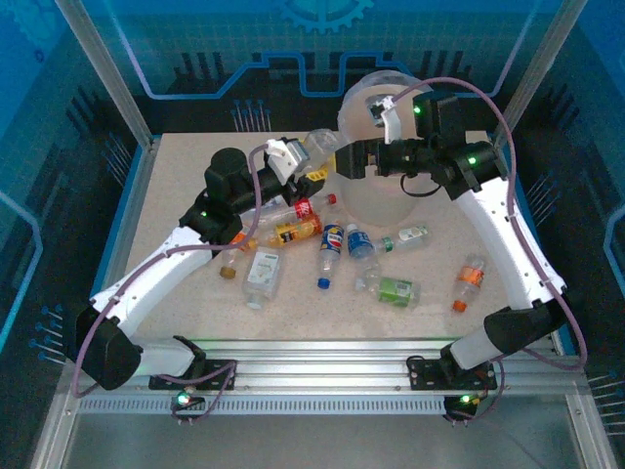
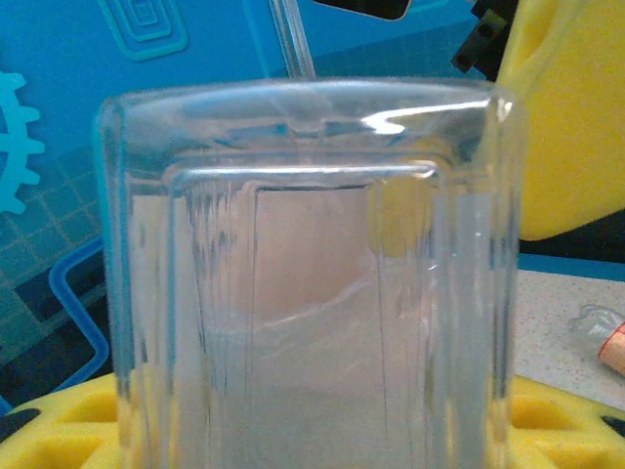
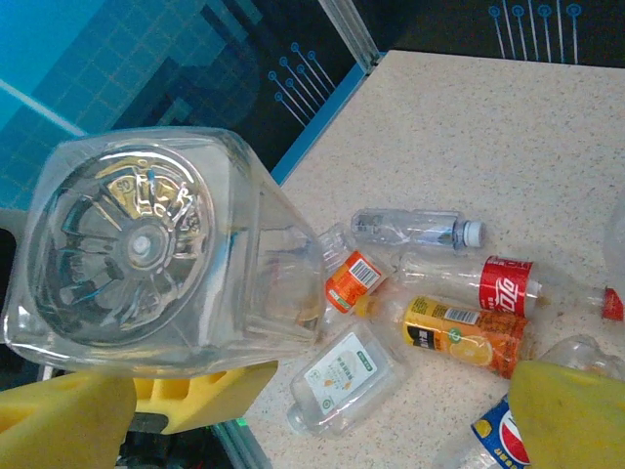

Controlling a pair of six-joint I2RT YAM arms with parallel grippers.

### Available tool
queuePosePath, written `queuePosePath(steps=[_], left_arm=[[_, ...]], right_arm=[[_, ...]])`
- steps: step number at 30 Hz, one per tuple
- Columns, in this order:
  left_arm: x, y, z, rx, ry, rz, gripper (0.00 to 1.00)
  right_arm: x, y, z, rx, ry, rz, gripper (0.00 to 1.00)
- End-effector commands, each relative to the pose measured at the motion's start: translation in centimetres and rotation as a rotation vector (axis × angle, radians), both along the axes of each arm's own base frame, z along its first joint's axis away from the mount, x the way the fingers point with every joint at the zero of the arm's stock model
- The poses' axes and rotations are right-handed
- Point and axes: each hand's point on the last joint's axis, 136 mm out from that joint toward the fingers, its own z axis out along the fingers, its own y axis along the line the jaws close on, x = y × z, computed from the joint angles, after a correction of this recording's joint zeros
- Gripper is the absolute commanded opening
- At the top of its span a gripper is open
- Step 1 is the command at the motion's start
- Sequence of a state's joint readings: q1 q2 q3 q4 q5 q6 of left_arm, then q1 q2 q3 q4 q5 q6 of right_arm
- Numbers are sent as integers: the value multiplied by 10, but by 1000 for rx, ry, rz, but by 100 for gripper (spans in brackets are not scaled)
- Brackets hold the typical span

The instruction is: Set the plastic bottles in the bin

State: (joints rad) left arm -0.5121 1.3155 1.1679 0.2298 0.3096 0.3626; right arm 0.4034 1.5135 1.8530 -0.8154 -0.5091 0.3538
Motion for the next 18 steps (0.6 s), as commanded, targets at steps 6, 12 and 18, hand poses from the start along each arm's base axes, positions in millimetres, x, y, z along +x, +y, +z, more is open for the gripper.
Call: queuePosePath(steps=[6,12,18], left_arm=[[-5,-20,-4,72,-51,-36,46],[-7,-23,-3,66,-56,-56,46],[-17,-29,-1,65,-78,-102,46]], right_arm=[[-23,31,22,83,-35,173,100],[-27,31,26,81,-58,174,100],[-11,33,14,65,-15,123,96]])
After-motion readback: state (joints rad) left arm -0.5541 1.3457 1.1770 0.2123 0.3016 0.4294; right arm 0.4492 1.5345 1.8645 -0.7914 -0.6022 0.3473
